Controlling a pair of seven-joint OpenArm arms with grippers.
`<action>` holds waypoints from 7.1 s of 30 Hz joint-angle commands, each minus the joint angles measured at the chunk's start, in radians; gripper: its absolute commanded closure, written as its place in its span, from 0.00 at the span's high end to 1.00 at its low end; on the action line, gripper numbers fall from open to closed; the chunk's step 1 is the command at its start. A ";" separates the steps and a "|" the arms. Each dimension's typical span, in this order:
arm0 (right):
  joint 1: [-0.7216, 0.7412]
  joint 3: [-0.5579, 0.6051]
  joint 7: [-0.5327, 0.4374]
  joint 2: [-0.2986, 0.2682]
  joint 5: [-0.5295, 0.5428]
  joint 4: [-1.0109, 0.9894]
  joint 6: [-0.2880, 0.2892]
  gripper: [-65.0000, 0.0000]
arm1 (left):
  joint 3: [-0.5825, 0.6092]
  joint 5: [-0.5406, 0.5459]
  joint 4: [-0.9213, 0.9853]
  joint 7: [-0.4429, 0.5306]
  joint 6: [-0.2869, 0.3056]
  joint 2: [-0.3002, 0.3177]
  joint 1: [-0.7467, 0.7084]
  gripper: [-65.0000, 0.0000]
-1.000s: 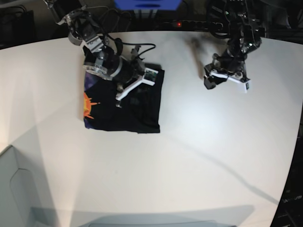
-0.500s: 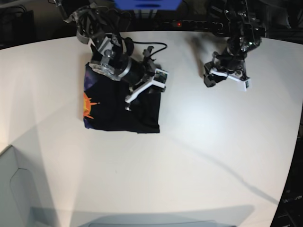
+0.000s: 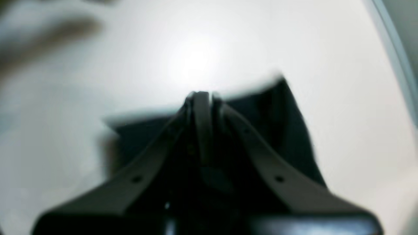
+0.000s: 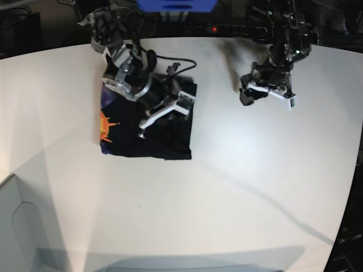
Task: Fold the T-shirt properly
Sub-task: 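Move both grippers over the folded black bundle, then press both grippers on the bundle's sides to square it, then lift the left gripper off and reposition it at the bundle's side, then push the bundle with the left gripper toward the right gripper to straighten it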
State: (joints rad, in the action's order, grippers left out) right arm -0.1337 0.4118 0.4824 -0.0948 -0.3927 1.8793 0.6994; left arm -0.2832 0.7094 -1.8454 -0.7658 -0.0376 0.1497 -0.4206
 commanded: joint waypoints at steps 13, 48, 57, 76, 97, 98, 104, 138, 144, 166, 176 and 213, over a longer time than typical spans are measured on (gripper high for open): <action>0.041 -0.354 -0.032 0.088 0.019 0.105 -0.001 0.50 | 0.410 -0.115 -0.135 0.022 0.000 0.004 0.096 0.69; 0.050 -0.514 -0.032 0.089 0.021 0.096 -0.001 0.50 | 0.721 -0.518 0.029 0.024 0.002 -0.028 0.260 0.42; 0.050 -0.514 -0.032 0.088 0.021 0.095 -0.001 0.50 | 0.721 -0.517 0.072 0.024 0.003 -0.028 0.280 0.28; 0.047 -0.514 -0.032 0.091 0.021 0.093 -0.001 0.50 | 0.565 -0.515 -0.049 0.025 -0.002 -0.006 0.105 0.00; -0.008 -0.449 -0.032 0.094 0.021 0.081 -0.001 0.50 | 0.450 -0.334 -0.153 0.024 -0.002 0.049 0.001 0.76; -0.008 -0.449 -0.032 0.094 0.021 0.081 -0.001 0.50 | 0.431 -0.317 -0.153 0.025 -0.002 0.046 0.002 0.76; -0.008 -0.452 -0.032 0.094 0.021 0.081 -0.001 0.50 | 0.399 -0.202 -0.152 0.025 -0.002 0.044 0.038 0.76; -0.010 -0.456 -0.032 0.091 0.021 0.078 -0.001 0.50 | 0.060 -0.053 -0.112 0.024 0.006 0.037 -0.117 0.36; -0.010 -0.451 -0.032 0.094 0.021 0.078 -0.001 0.50 | -0.072 0.097 -0.115 0.018 0.006 0.046 -0.162 0.36; -0.030 -0.454 -0.032 0.094 0.021 0.078 -0.001 0.50 | 0.302 0.143 0.011 0.022 -0.003 0.047 0.133 0.64; -0.036 -0.457 -0.032 0.092 0.021 0.078 -0.001 0.50 | 0.098 0.079 0.051 0.012 -0.002 0.047 0.128 0.64; -0.022 -0.568 -0.038 0.094 0.019 0.104 -0.001 0.51 | 0.499 0.108 0.284 0.012 -0.137 0.037 0.392 0.61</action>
State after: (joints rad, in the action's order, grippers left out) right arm -0.1696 -0.1528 0.4671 0.0006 -0.3813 1.9594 0.6994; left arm 0.2134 0.8093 -1.5509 -0.7414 -0.1684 0.1856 -0.0380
